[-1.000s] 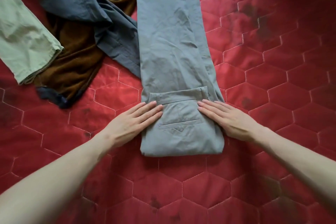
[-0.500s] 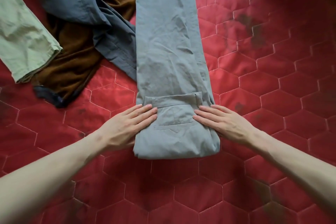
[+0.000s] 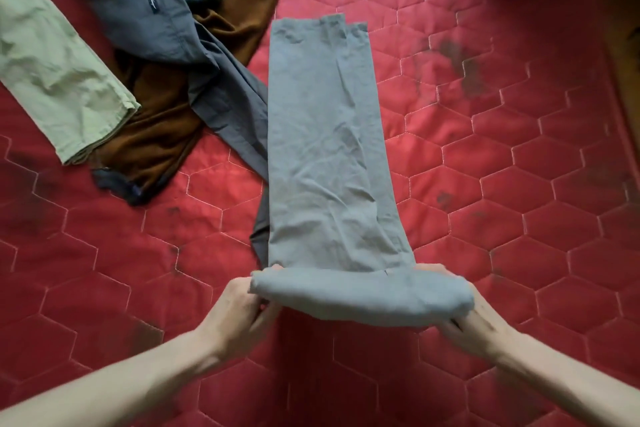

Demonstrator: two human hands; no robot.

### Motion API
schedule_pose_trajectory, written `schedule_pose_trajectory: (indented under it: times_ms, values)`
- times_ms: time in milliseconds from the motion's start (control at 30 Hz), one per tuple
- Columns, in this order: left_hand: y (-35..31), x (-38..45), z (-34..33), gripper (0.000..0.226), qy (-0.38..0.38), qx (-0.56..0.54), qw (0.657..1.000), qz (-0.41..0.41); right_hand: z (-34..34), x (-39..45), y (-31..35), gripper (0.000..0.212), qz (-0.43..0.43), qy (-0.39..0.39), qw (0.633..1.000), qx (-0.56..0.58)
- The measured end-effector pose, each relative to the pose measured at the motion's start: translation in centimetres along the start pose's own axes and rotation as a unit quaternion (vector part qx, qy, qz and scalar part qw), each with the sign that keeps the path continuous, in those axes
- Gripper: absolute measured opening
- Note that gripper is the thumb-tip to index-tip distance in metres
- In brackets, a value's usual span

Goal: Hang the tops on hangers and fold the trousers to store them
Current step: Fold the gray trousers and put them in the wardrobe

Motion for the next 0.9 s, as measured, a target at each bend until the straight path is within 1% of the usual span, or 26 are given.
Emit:
schedule_pose_trajectory:
  times_ms: [33,67,100,133,167,200,267,300,367,400,467,533,600,633,733,833,900]
  values:
    - [0.2,-0.8,-0.2,0.026,-0.026,0.004,0.998,0.049,0.2,-0.4,0.1,0.032,-0.044,-0.037,0.998,0.007]
    - [0.4,-1.5,-0.4,0.036,-0.047,0.000,0.993,0.107,0.1,-1.0,0.0,0.043,-0.090,-0.058,0.994,0.024]
    - [0.8,-2.1,-0.8,0.045,-0.059,-0.007,0.985,0.164,-0.2,-1.3,-0.2,0.038,-0.143,-0.065,0.987,0.041]
    - [1.2,-2.4,-1.3,0.050,-0.056,-0.015,0.974,0.217,-0.7,-1.5,-0.5,0.025,-0.167,-0.075,0.982,0.045]
    - [1.7,-2.8,-2.0,0.051,-0.043,-0.021,0.964,0.260,-1.4,-1.7,-0.8,0.014,-0.201,-0.070,0.975,0.062]
    - [2.4,-2.9,-2.7,0.051,-0.025,-0.025,0.953,0.299,-2.4,-1.9,-1.3,0.010,-0.229,-0.057,0.969,0.073]
    - [4.0,-3.1,-3.7,0.049,-0.003,-0.024,0.934,0.356,-3.9,-1.8,-2.0,0.028,-0.264,-0.038,0.961,0.076]
    - [4.8,-3.1,-4.1,0.042,0.001,-0.020,0.928,0.372,-4.8,-1.7,-2.5,0.028,-0.287,-0.027,0.954,0.081]
    - [6.0,-3.0,-4.7,0.024,0.007,0.001,0.924,0.383,-5.9,-1.5,-3.7,0.019,-0.340,-0.034,0.936,0.087]
    - [6.5,-2.9,-4.8,0.020,-0.002,0.011,0.921,0.389,-6.2,-1.5,-4.5,0.022,-0.361,-0.048,0.928,0.077]
    - [6.7,-3.0,-4.8,0.020,-0.047,-0.004,0.910,0.412,-6.1,-1.3,-5.3,0.026,-0.388,-0.083,0.916,0.064]
    - [6.5,-3.4,-4.7,0.025,-0.080,0.002,0.905,0.419,-5.7,-1.1,-5.0,0.021,-0.383,-0.115,0.914,0.069]
    - [5.8,-3.7,-4.5,0.024,-0.093,0.031,0.912,0.398,-5.4,-0.9,-4.5,0.020,-0.367,-0.129,0.919,0.070]
    - [5.4,-3.7,-4.4,0.020,-0.097,0.044,0.921,0.375,-5.3,-0.8,-4.2,0.021,-0.361,-0.130,0.921,0.073]
    - [4.1,-3.6,-4.5,0.015,-0.092,0.080,0.953,0.279,-5.3,-0.5,-4.4,0.021,-0.361,-0.102,0.923,0.084]
    - [3.8,-3.9,-4.2,0.016,-0.087,0.111,0.958,0.249,-5.4,-0.5,-5.0,0.023,-0.368,-0.073,0.924,0.070]
    - [3.6,-4.1,-4.1,0.017,-0.076,0.118,0.961,0.236,-5.4,-0.5,-5.3,0.023,-0.366,-0.091,0.923,0.079]
Point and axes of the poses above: each hand's wrist, its own x-axis towards the middle knuckle, its own z-axis out of the back of the hand, y = z × x, the point moved 6 cm from there along x, towards the middle knuckle, and after that the axes turned 15 degrees about -y, right-handed, at the moved point
